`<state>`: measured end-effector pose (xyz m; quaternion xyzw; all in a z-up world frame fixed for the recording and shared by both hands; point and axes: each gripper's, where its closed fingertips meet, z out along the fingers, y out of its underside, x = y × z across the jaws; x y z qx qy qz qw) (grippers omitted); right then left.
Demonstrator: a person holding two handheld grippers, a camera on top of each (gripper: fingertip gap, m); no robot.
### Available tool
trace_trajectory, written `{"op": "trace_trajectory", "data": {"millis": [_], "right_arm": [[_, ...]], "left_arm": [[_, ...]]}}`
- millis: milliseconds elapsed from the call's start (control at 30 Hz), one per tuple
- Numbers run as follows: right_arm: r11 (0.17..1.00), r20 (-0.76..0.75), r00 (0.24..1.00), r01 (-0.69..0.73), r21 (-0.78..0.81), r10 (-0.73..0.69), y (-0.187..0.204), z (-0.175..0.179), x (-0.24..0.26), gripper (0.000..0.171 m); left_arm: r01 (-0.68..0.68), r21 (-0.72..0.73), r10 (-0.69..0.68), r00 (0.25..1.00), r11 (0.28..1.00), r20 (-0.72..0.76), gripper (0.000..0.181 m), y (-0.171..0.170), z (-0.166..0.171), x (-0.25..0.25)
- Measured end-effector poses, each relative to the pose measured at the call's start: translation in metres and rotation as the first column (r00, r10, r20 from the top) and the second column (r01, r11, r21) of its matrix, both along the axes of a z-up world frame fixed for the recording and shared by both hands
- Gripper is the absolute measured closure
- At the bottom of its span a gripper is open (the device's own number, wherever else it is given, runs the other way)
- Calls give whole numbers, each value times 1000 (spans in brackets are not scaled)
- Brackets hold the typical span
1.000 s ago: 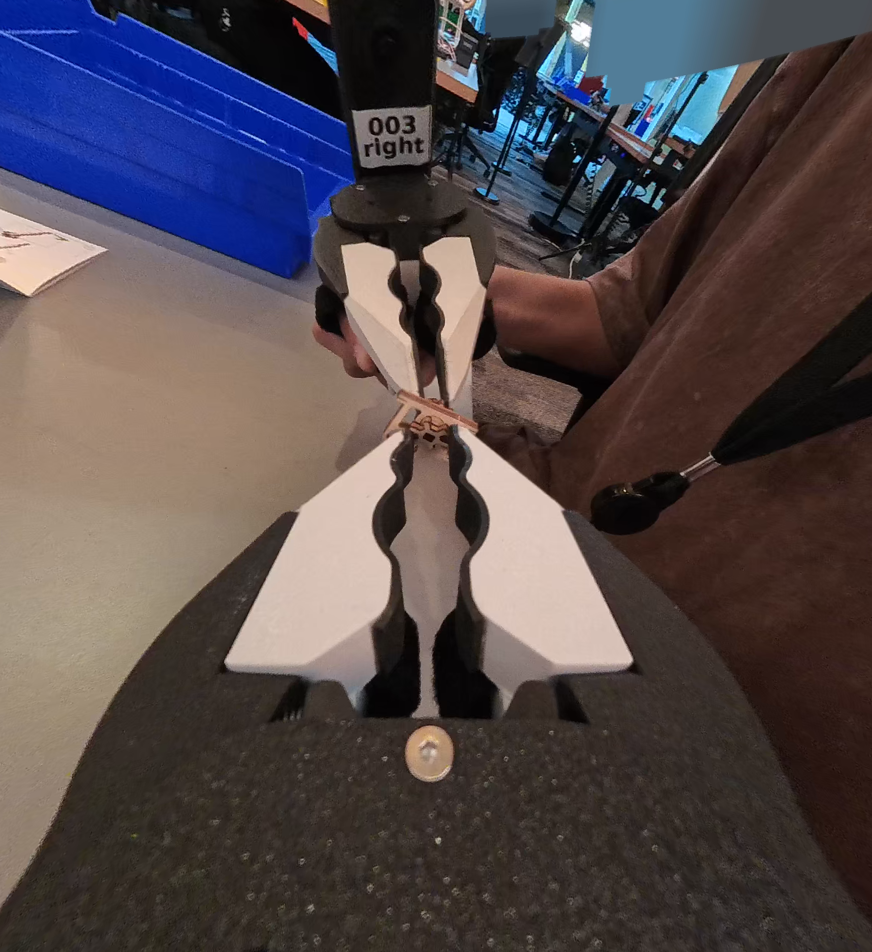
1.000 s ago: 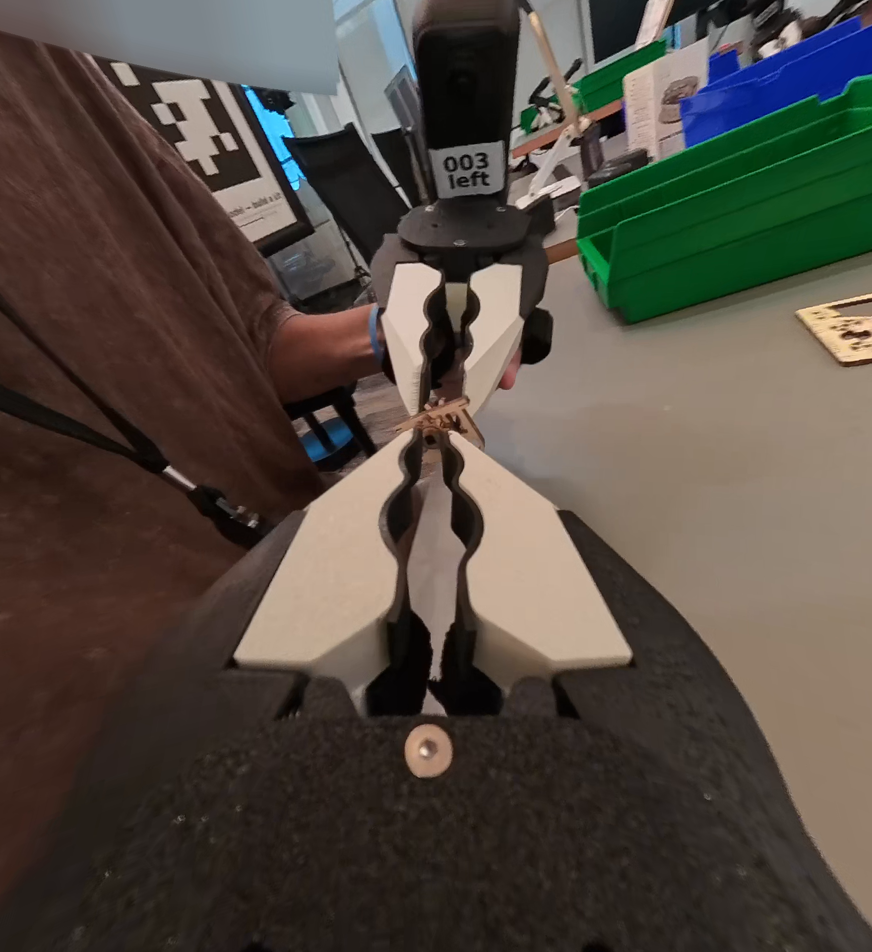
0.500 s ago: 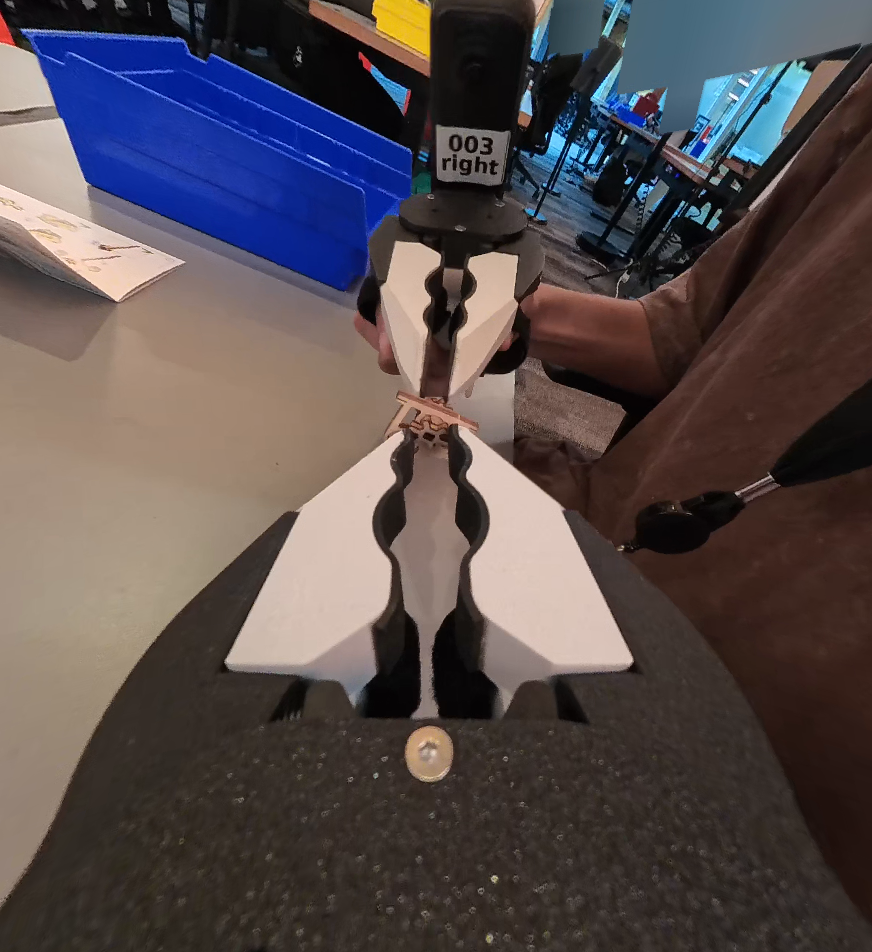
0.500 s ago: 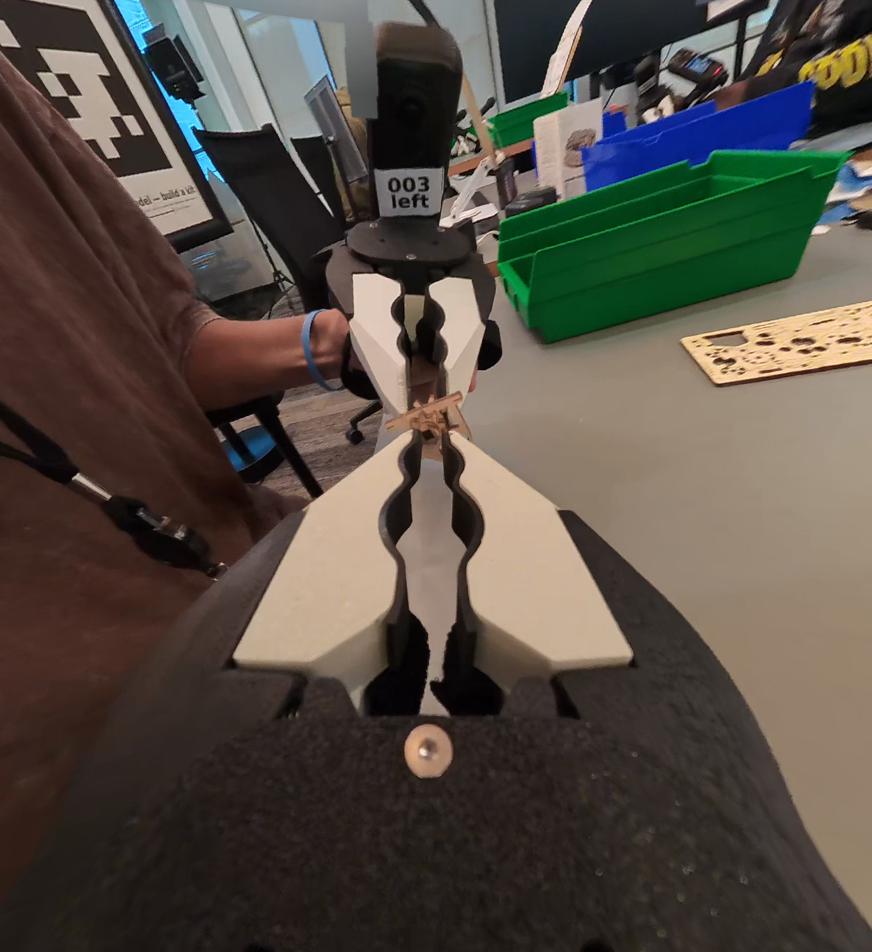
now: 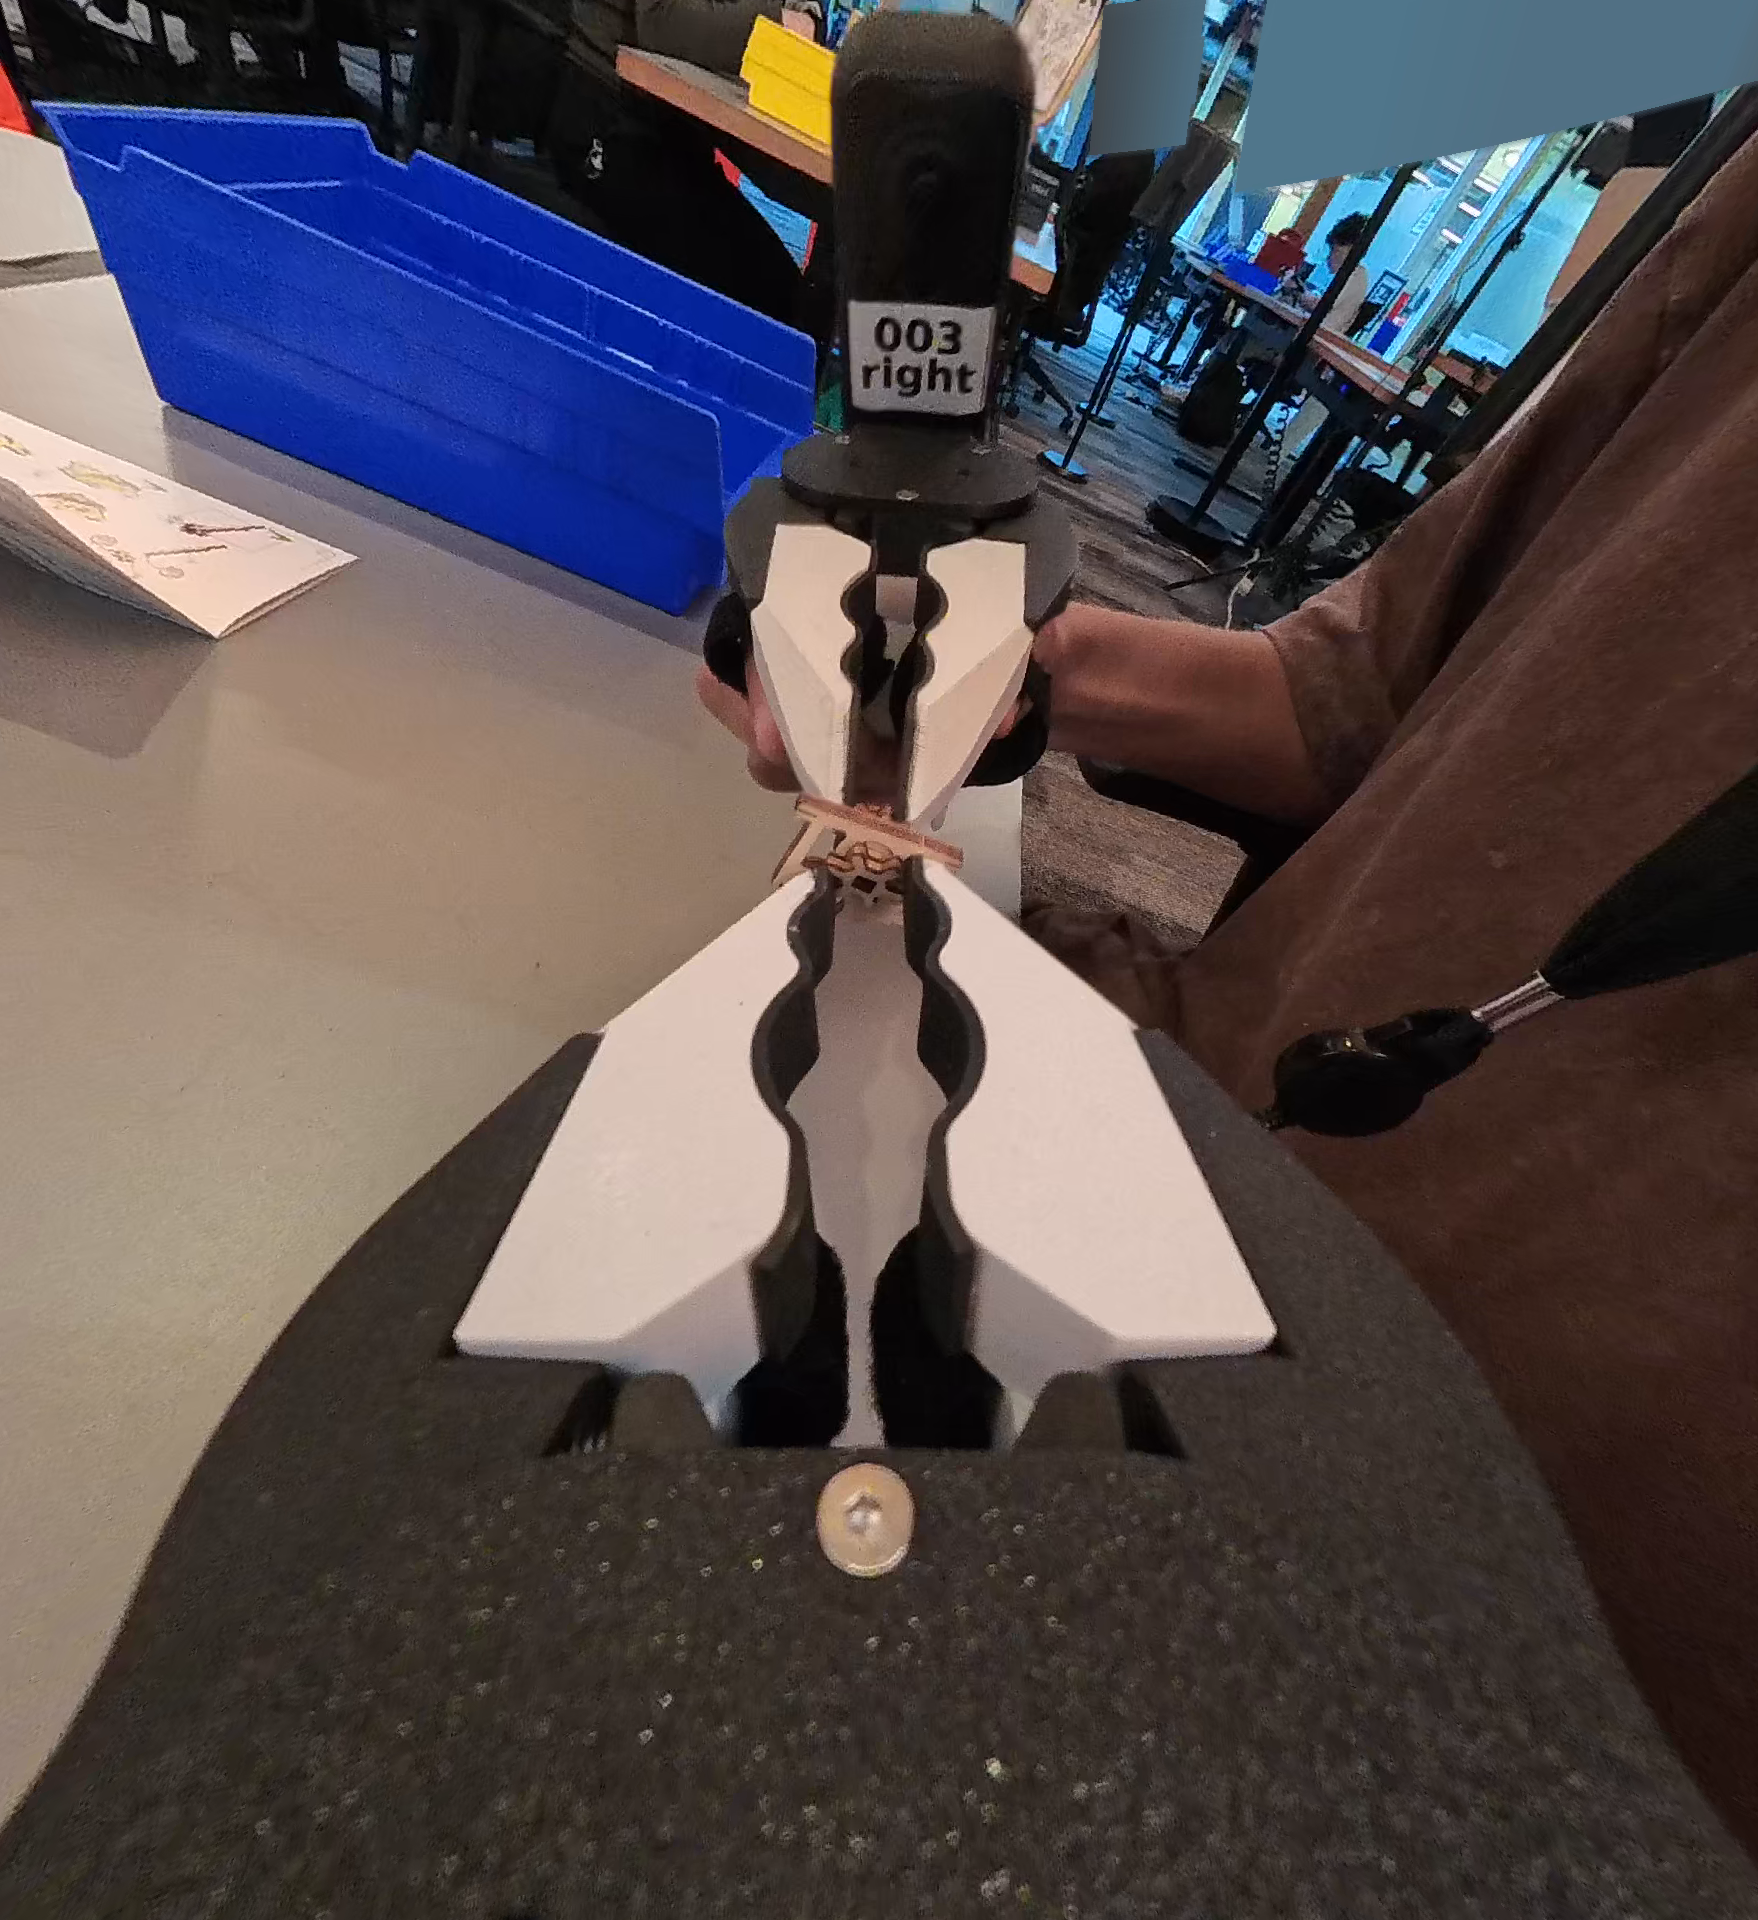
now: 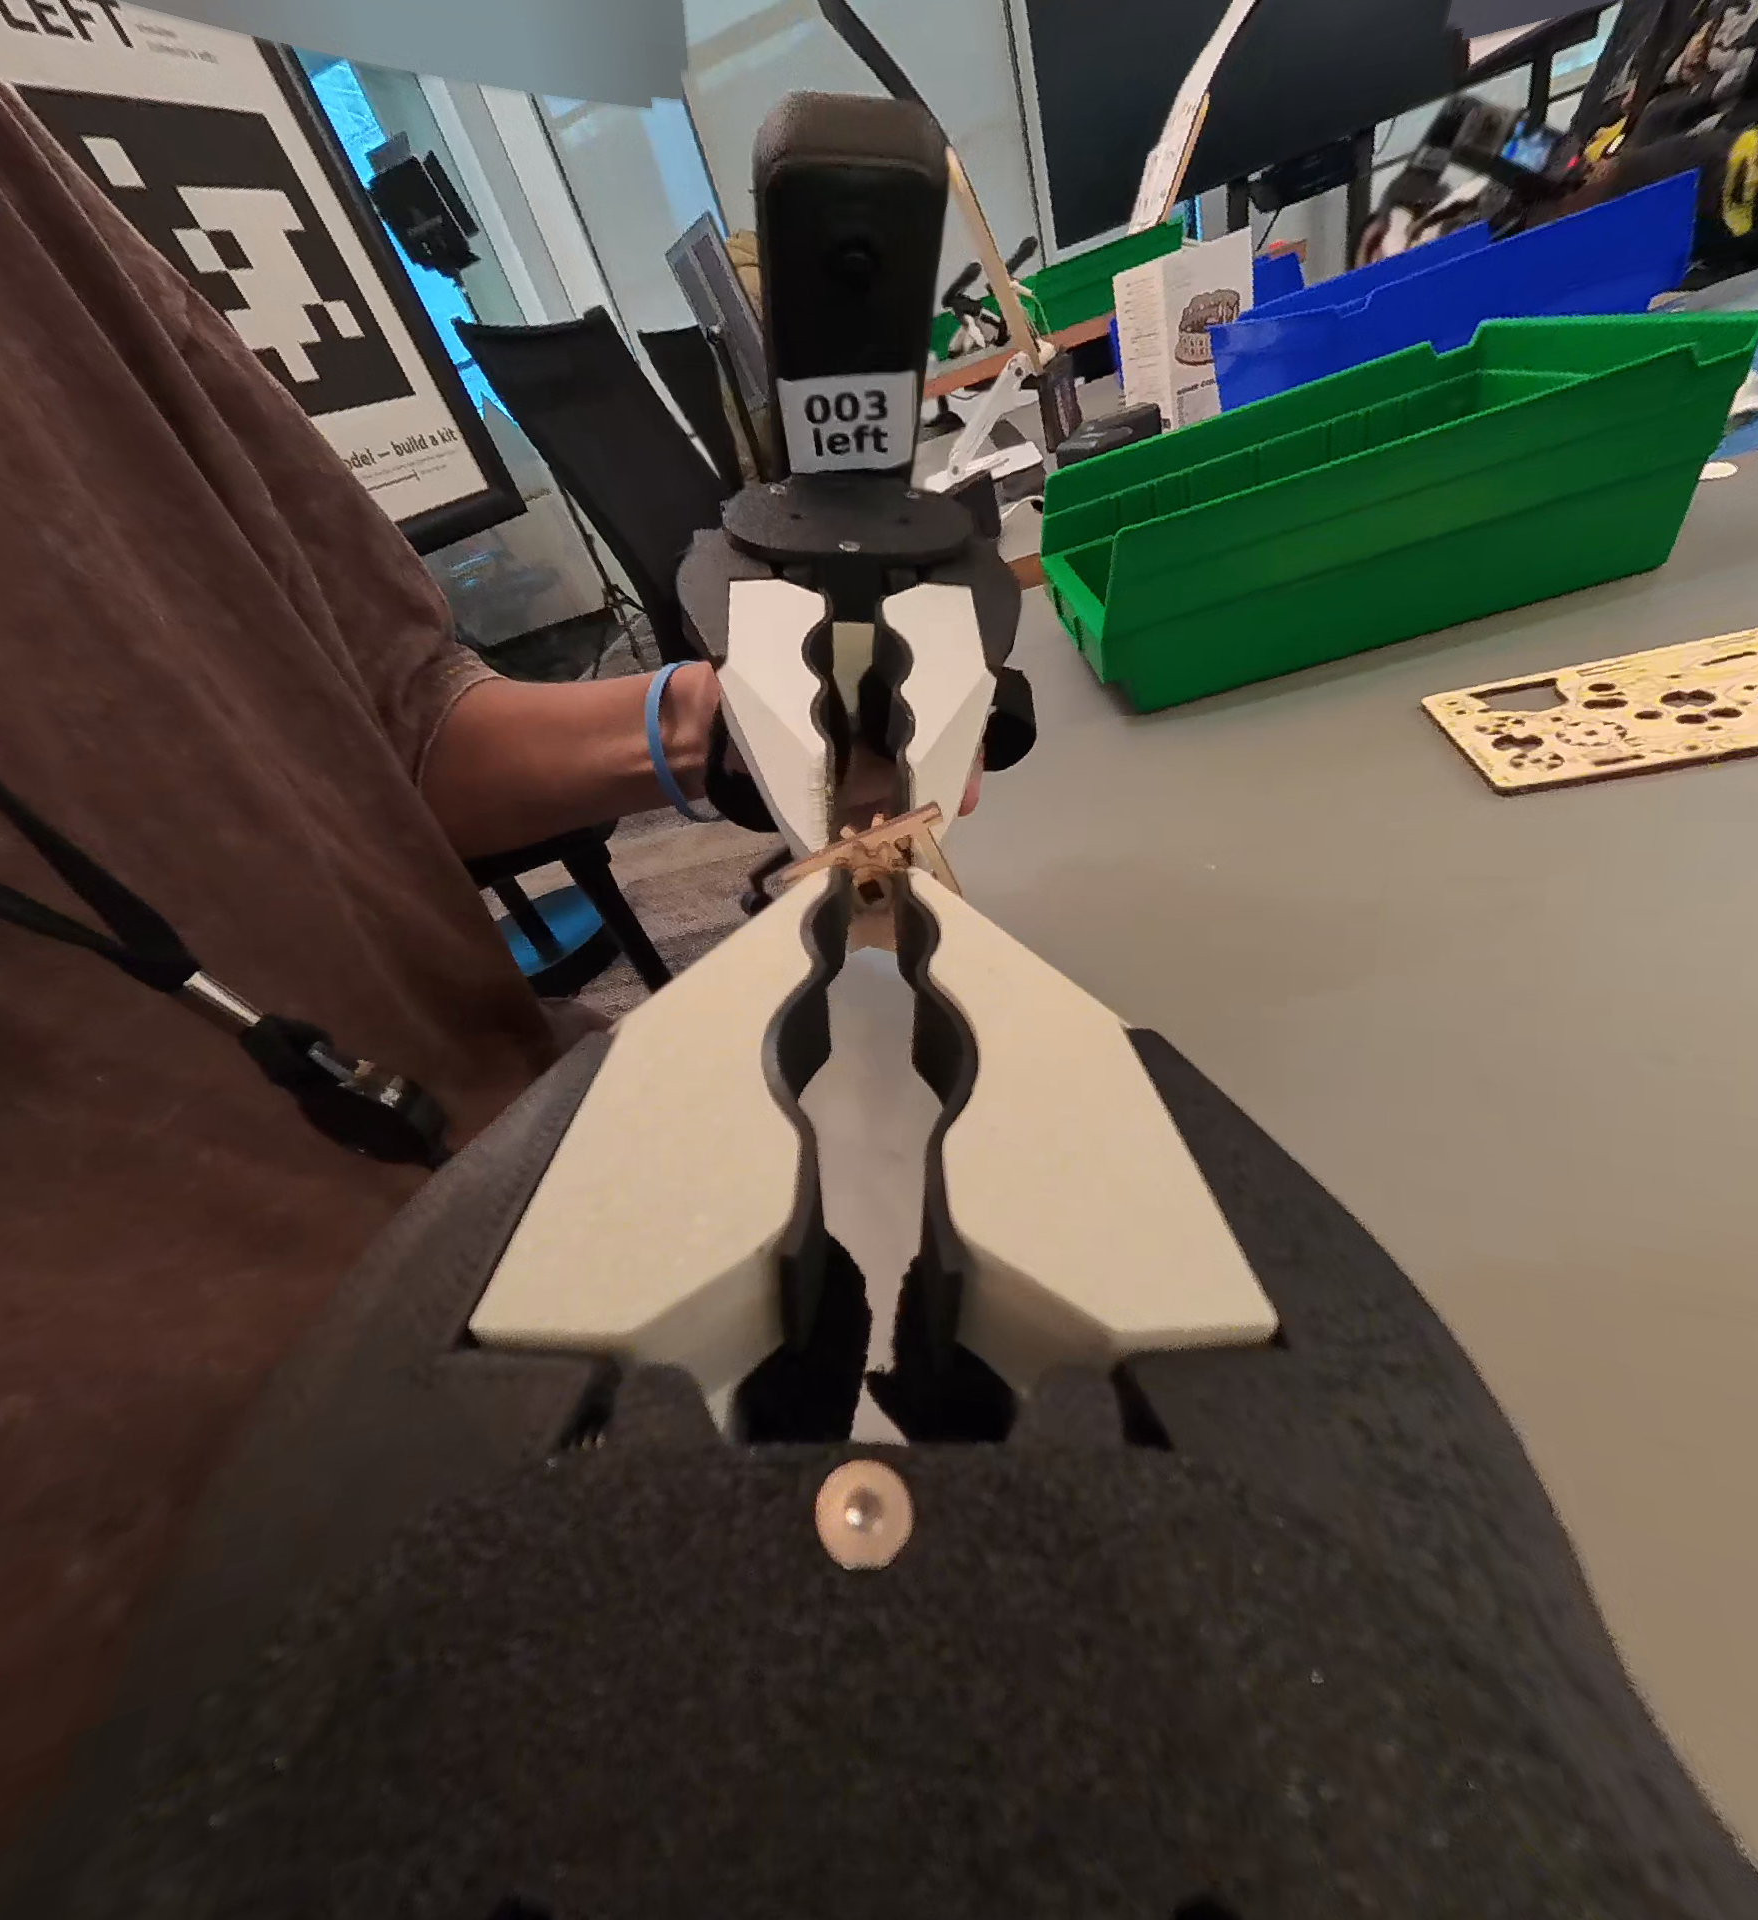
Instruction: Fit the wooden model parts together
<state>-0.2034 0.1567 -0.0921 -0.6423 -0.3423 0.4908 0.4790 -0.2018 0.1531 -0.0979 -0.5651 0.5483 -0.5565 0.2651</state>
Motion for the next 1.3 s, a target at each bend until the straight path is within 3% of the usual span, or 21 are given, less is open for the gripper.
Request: {"op": "trace_trajectory", "data": {"millis": [167,500,1300], "right_arm": [[999,10,1000,-13,-33,13,1,-6,2,163],[995,-112,992,-67,-68,59,1,10,4,164],[995,-136,989,-74,-70,64,0,13,4,164]], "left_arm": [[-14,34,15,1000,999,-22,170,0,-5,1],[-34,2,34,998,999,58,160,5,17,-1],[-17,-19,19,996,1000,89,168,0,21,-1]]}}
